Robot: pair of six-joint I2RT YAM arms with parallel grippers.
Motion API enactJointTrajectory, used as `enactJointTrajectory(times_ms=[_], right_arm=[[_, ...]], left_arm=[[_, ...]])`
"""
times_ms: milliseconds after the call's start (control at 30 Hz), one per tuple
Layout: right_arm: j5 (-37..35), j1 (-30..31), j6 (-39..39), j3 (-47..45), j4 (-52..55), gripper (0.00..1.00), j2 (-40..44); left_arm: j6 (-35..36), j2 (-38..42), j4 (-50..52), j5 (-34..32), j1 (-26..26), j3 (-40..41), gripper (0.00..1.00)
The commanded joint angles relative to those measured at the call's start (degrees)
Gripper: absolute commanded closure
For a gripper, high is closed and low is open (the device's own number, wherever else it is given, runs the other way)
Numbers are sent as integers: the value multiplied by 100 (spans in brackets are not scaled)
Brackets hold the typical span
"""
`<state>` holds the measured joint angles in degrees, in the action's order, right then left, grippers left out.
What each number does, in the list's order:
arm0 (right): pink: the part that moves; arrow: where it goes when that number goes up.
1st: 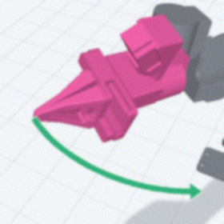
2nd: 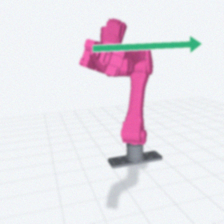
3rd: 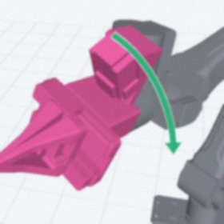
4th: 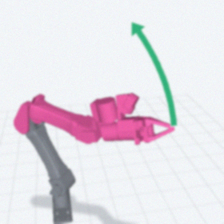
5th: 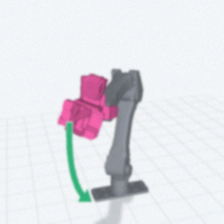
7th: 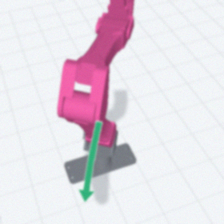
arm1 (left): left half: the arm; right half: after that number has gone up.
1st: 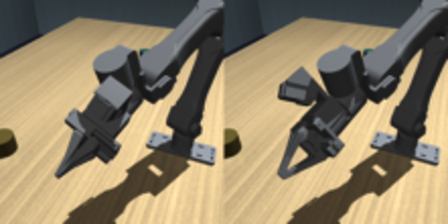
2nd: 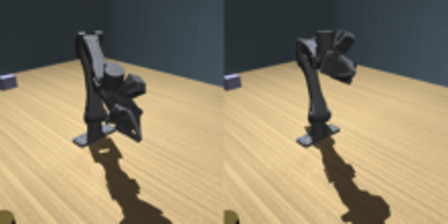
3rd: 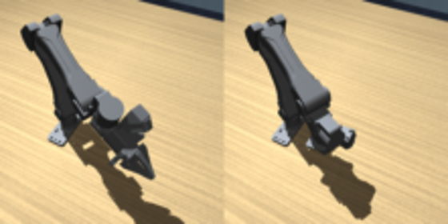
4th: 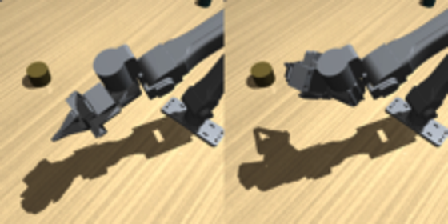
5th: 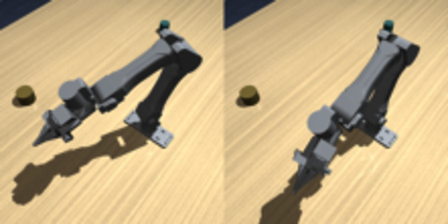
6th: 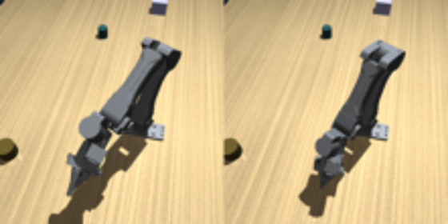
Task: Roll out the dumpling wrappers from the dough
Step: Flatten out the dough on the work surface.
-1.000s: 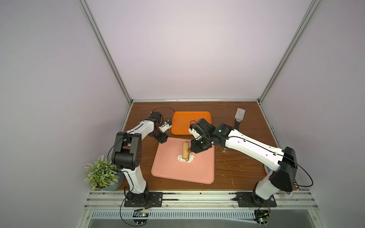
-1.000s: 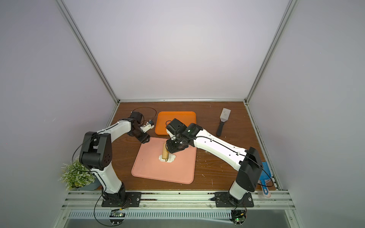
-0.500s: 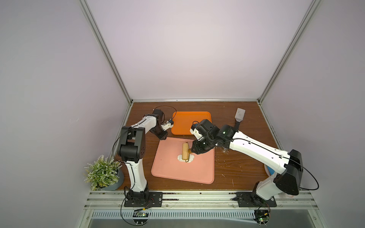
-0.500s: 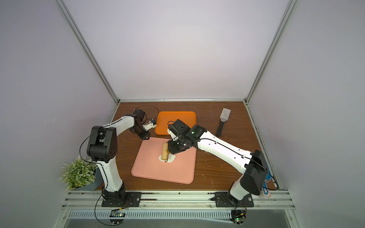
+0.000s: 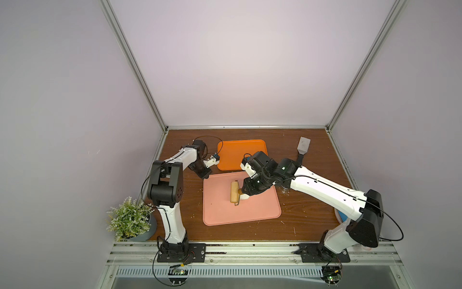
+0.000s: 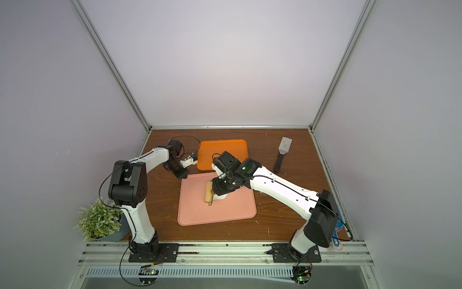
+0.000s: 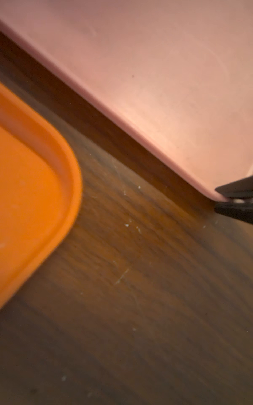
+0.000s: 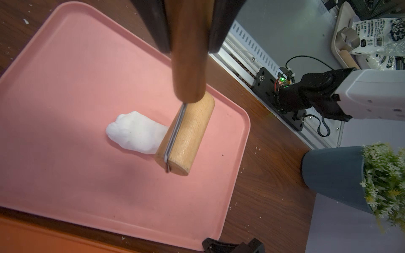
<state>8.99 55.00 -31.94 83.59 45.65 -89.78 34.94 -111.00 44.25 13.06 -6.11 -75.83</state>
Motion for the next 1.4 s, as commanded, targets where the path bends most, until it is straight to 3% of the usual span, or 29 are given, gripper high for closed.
enactJointTrajectory(times_ms=[0, 467, 767, 1200, 1367], right_arm=[[-66, -18, 54, 34, -210, 100, 112], [-541, -505, 287, 122, 542, 100, -86], [-230, -347, 547, 427, 698, 100, -521], [-396, -271, 687, 1382, 1182, 100, -1231], [-239, -270, 717, 1321, 1198, 100, -1665]], left_arm=[[-337, 46, 92, 379, 40, 308, 100], [503, 109, 82, 39, -90, 739, 100], [261, 8, -143, 222, -127, 777, 100], [53, 166, -704, -47, -242, 1241, 100], [-167, 219, -1011, -260, -315, 1377, 100]])
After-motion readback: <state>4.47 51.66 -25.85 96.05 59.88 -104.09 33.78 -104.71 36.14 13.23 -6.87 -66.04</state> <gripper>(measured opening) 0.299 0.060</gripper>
